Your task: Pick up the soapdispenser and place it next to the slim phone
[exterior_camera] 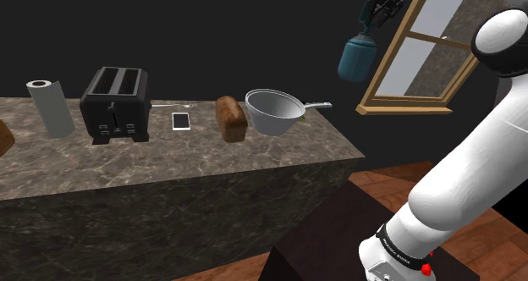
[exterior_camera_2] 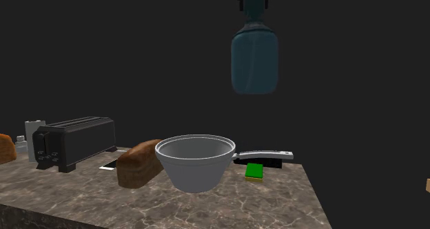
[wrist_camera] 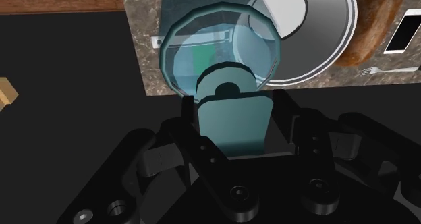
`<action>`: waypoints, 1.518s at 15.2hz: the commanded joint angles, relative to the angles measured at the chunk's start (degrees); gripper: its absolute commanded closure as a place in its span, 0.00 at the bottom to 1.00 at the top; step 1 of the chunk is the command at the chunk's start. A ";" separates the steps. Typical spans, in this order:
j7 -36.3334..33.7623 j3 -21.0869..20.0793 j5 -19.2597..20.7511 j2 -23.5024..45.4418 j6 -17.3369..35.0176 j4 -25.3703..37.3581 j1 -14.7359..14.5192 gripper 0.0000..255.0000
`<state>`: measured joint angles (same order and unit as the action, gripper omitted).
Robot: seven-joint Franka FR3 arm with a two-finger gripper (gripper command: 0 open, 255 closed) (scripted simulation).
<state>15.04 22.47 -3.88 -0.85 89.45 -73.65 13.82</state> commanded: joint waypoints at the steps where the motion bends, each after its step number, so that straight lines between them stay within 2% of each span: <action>1: 0.19 0.21 -0.44 0.84 -1.41 2.21 0.19 1.00; 6: -7.12 -4.17 3.27 -3.55 4.56 -7.50 -3.62 1.00; 11: -13.94 -8.16 5.48 -5.44 9.42 -14.16 -6.48 1.00; 17: -21.67 -12.45 7.24 -5.22 14.37 -19.16 -9.57 1.00; 23: -29.07 -16.26 8.71 -2.72 18.54 -21.31 -12.60 1.00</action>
<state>-12.55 6.92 4.47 -3.77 107.06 -94.29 1.79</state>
